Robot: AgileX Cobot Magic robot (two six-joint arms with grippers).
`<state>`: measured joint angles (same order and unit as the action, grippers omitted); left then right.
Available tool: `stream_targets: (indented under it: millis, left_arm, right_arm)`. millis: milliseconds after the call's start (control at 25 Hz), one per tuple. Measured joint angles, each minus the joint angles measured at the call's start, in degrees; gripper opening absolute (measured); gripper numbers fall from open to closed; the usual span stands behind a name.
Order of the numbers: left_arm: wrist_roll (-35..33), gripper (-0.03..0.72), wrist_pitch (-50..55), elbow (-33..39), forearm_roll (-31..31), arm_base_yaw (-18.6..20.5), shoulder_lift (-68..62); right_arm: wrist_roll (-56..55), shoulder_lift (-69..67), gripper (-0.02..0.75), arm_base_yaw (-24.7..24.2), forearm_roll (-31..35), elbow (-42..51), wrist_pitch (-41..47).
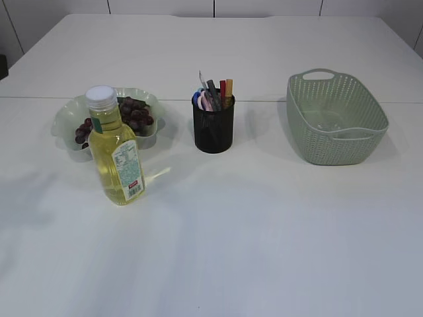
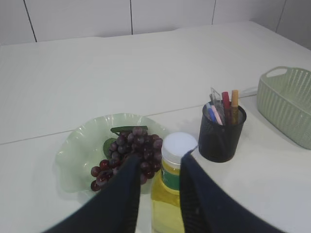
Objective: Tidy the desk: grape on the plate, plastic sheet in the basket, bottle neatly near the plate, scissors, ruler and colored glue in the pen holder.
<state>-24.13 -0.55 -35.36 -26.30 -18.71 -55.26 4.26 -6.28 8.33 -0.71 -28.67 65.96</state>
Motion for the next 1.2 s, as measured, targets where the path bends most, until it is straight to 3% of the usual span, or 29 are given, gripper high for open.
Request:
stream_targets:
  millis: [200,400,1000,1200]
  left_arm:
    - [11.07,0.205,5.54,0.00,13.97,0.93,2.98]
    - [15.29,0.206,10.80,0.00,19.92,1.51,6.00]
    - [18.50,0.209,29.03,0.00,23.84,6.26,19.02]
    - [20.80,0.277,36.93,0.00,25.03,6.26,23.48]
  right_arm:
    - [0.00,0.00,0.349,0.00,0.00,0.00,0.00]
    - [0.00,0.00,0.349,0.00,0.00,0.00,-0.09]
    - [0.00,0.00,0.349,0.00,0.00,0.00,-0.09]
    - [0.00,0.00,0.349,0.00,0.00,0.00,-0.09]
